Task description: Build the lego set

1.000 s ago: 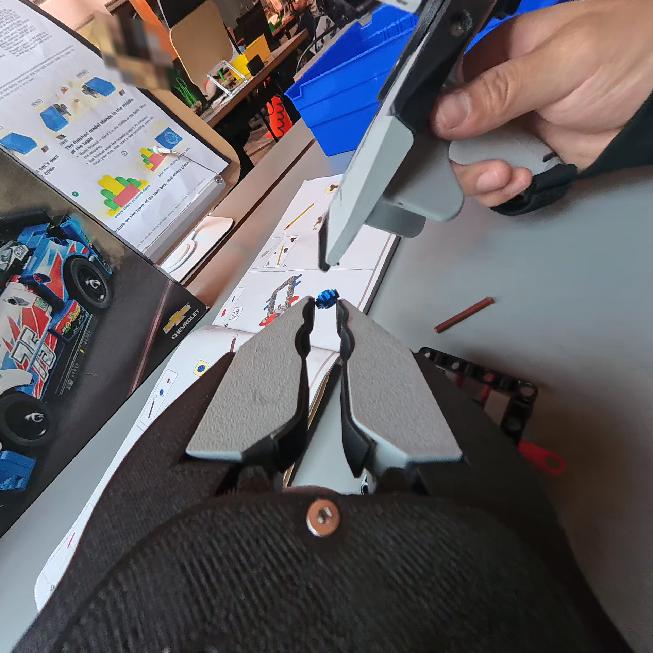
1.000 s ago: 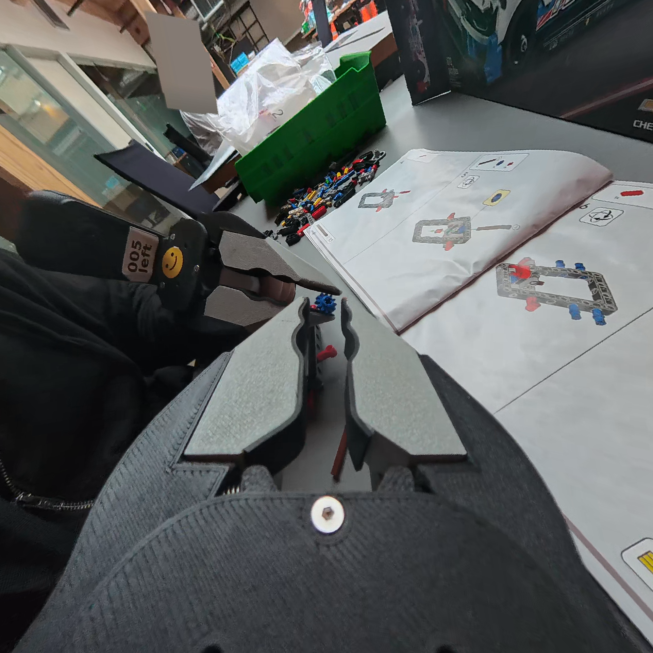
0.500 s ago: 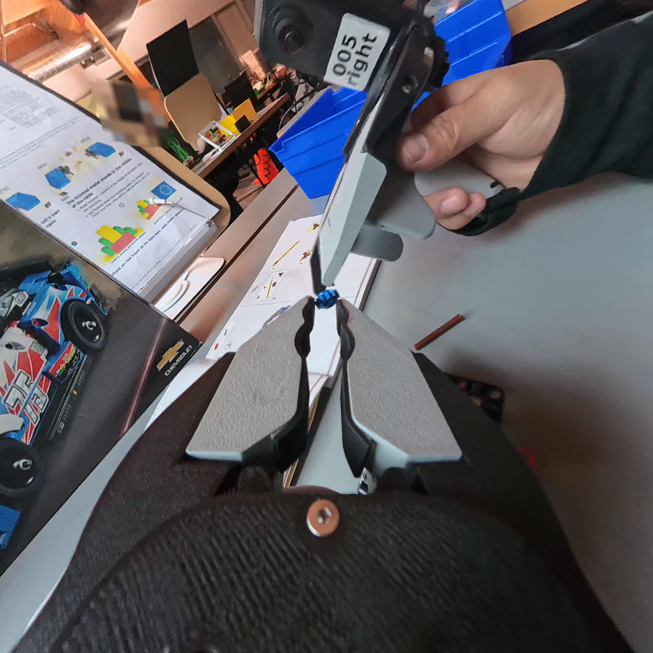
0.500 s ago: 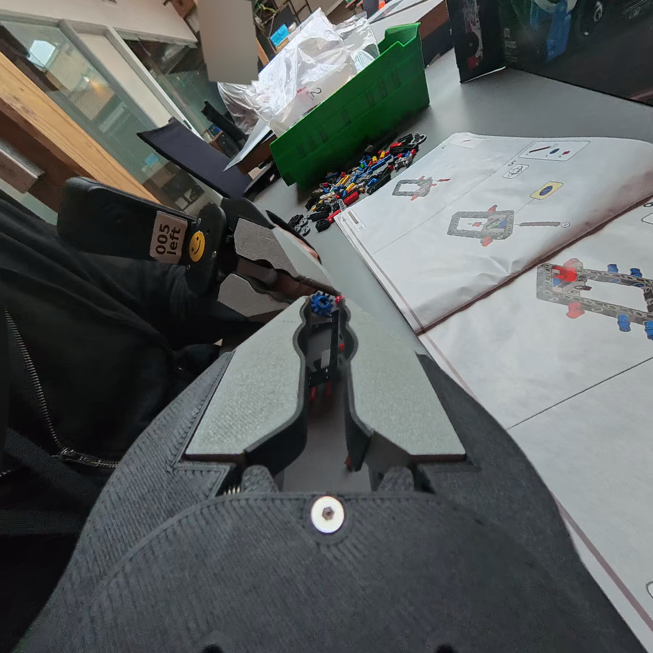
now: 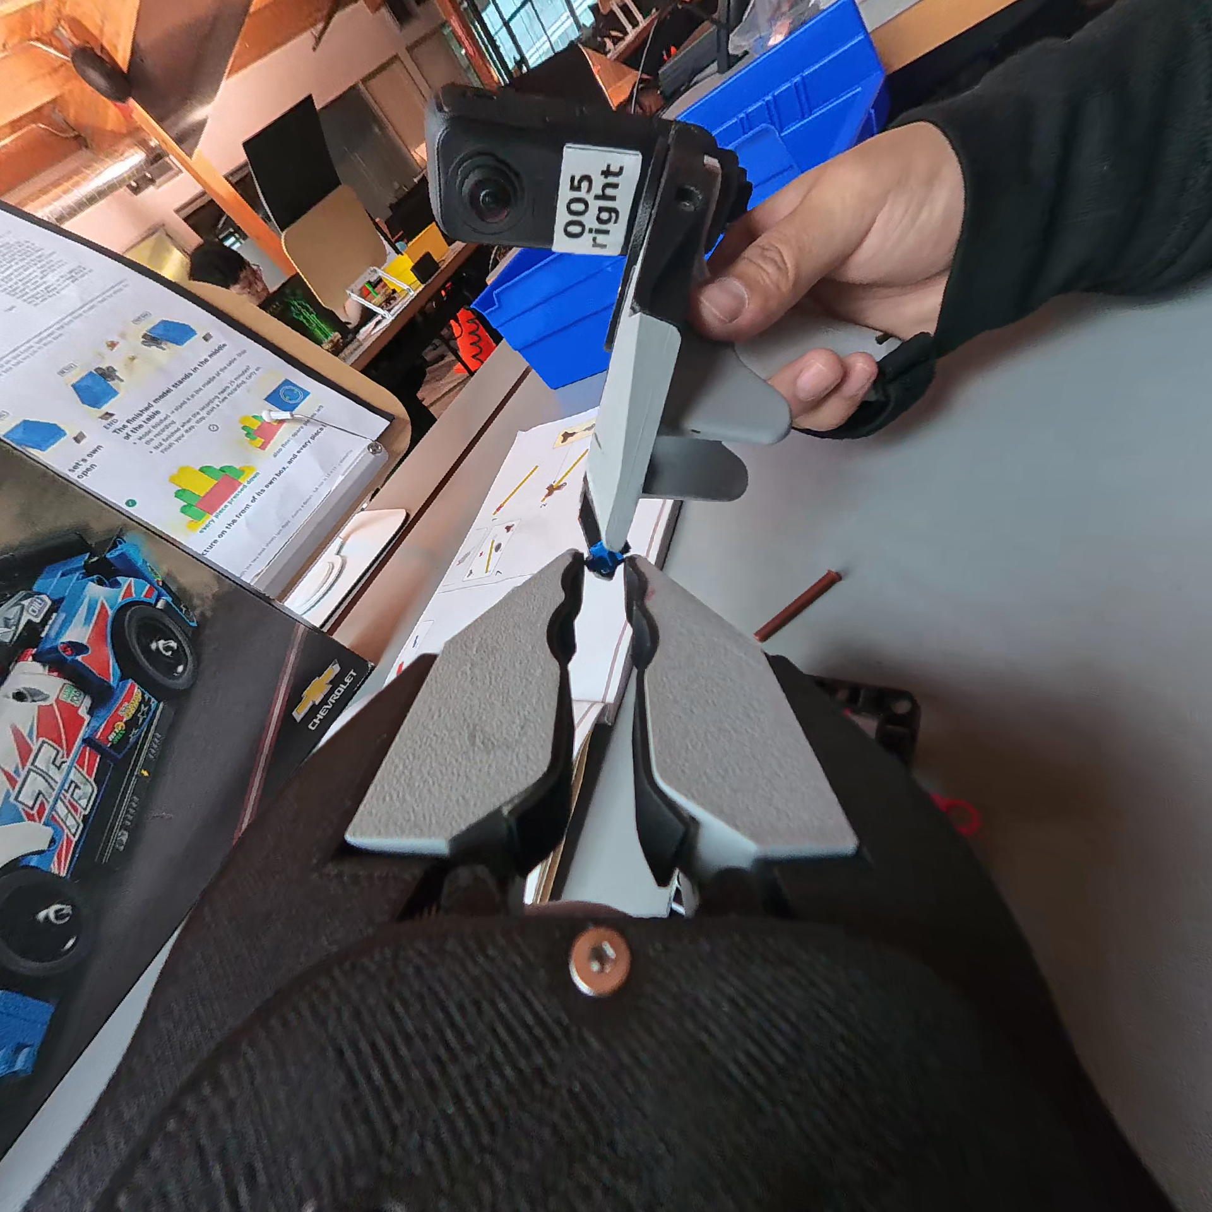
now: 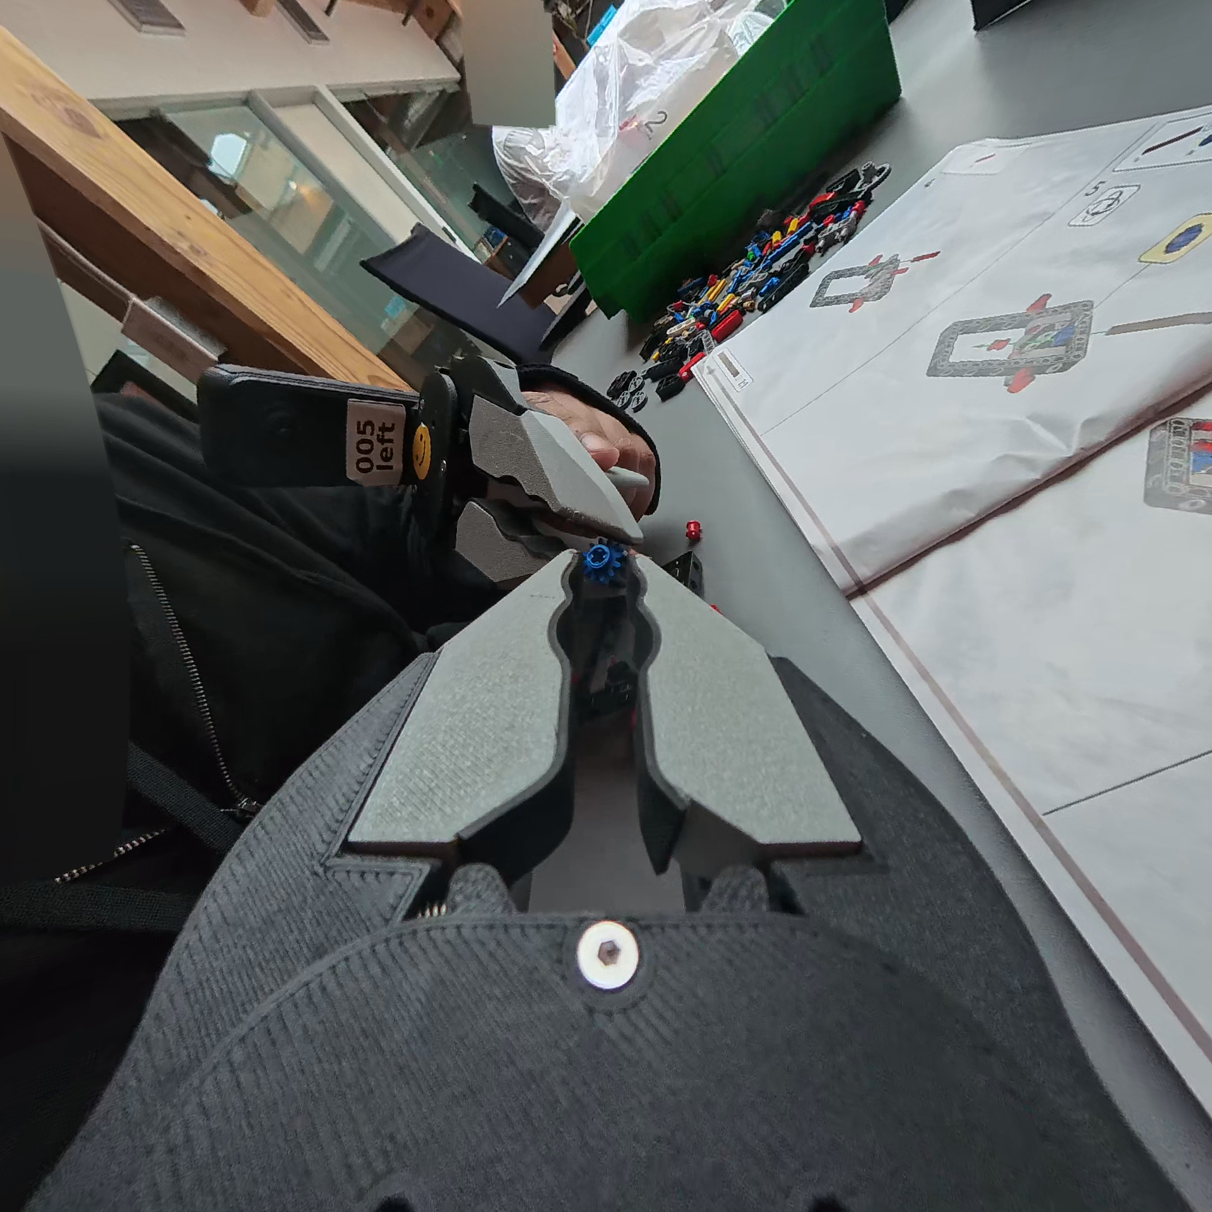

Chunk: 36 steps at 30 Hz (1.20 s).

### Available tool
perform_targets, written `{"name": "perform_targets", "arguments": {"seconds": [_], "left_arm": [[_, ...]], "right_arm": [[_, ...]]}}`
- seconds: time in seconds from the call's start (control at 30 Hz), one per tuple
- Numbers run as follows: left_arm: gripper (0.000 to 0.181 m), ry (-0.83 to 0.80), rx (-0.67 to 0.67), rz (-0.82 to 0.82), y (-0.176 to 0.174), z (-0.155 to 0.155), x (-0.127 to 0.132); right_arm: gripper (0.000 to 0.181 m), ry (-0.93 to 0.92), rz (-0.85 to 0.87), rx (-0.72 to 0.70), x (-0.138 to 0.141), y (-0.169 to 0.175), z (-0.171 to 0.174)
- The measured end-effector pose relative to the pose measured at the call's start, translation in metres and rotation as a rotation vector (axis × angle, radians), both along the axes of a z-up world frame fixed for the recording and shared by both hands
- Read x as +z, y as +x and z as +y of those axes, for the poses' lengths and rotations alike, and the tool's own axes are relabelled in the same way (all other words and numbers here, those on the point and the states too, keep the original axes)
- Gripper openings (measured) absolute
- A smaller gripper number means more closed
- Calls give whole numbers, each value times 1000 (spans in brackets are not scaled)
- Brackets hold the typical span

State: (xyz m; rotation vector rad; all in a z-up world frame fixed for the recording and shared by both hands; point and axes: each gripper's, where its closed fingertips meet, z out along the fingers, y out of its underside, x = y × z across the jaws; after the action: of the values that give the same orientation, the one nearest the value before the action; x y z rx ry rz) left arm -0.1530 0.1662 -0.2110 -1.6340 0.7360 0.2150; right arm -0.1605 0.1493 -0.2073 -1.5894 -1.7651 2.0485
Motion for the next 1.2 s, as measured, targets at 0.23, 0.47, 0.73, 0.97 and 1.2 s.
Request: {"name": "perform_targets", "arguments": {"seconds": [0.23,0.47,0.73,0.97,1.2], "left_arm": [[14,6,6,-50,-1,0,4],[16,-2,-2,-141,-3,-1,10],[11,-22,-14,-233,-7,-2,14],[8,-40,4,-289,-13,-1,14],[7,-52,25,-352,-22,1,16]], "right_arm": [[9,-23,13,-14,3,-1,3],[9,-8,64,-59,9,-2,13],[9,65,76,-80,6,-4,14],[9,85,85,-85,6,-4,14],[9,105,85,-84,5,-4,14]]}}
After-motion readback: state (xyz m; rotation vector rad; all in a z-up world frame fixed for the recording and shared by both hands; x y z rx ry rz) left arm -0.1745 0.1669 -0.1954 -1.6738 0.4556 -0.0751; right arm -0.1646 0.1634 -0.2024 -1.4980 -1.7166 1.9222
